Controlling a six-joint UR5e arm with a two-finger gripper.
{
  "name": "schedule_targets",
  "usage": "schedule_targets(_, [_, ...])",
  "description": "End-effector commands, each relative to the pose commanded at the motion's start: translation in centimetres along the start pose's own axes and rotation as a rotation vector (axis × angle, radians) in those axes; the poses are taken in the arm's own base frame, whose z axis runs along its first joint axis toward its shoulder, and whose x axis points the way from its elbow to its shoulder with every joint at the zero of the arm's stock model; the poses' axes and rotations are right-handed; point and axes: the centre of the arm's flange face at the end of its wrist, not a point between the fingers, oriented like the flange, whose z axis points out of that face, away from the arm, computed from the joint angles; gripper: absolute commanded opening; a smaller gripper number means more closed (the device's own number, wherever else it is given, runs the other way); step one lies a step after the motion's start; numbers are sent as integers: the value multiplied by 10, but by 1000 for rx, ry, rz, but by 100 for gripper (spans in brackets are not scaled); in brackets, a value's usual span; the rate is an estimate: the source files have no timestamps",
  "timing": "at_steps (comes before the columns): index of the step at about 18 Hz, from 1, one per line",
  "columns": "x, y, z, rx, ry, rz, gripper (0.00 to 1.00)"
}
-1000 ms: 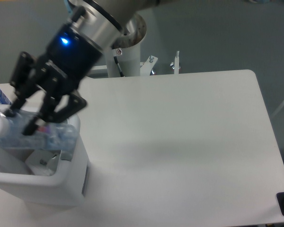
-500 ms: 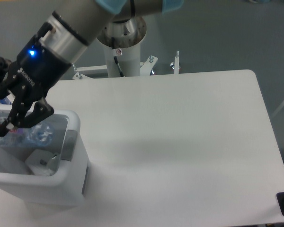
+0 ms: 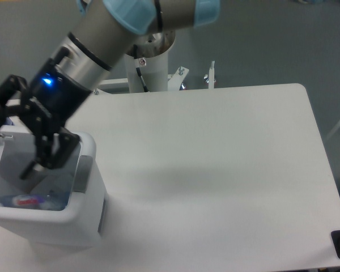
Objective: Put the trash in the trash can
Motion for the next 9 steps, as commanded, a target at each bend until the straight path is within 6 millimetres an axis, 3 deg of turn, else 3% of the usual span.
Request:
schedule_targets(2, [-42,28,-22,-45,-103,-56,100])
schedule_targets(5, [-88,61,-46,-109,-219,-106,100])
schedule_targets(7, [-126,107,-61,-193,-288,-88,100])
schedule_targets(9, [-151,148,-61,-283,-302,-33,100])
